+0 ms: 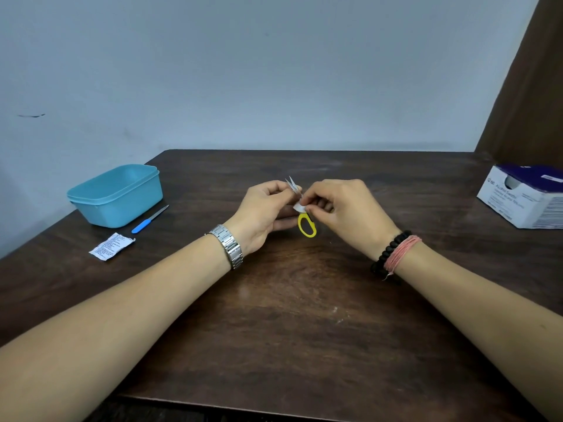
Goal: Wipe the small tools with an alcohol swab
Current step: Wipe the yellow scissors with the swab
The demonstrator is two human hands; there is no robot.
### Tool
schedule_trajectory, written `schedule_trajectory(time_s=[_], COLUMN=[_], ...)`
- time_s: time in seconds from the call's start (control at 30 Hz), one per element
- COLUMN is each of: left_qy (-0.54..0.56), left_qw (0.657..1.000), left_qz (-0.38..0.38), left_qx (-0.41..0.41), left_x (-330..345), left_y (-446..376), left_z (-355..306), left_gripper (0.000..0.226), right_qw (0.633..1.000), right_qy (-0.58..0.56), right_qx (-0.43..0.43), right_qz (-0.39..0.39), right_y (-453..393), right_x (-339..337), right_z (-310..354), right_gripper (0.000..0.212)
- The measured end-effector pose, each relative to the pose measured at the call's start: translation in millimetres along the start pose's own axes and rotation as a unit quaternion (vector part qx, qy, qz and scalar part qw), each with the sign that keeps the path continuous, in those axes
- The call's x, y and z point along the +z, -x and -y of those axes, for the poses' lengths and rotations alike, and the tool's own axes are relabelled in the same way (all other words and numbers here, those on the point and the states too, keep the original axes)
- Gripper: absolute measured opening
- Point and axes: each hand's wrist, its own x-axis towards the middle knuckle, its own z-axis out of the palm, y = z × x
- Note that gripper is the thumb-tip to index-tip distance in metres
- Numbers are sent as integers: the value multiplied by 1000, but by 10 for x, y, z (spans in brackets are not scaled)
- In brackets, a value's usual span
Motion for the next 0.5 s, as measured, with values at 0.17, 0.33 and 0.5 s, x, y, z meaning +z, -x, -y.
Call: schedule_trajectory(time_s=[0.17,0.33,0.5], left_qy=[-6,-5,19], left_qw=[1000,999,999], left_qz=[-17,-36,-48], left_qx=[2,-1,5], left_x=[10,-49,-78], left_y=[-2,-32,-36], left_z=[-12,-32,-82], left_gripper=[11,7,18], right_qw=[999,996,994], right_qy=[-2,6,7], right_qx=[-27,-56,-62], right_qz=[20,70,90], right_y=[0,8,9], right_x=[10,18,4], right_z=[35,69,64], right_gripper=[9,13,12])
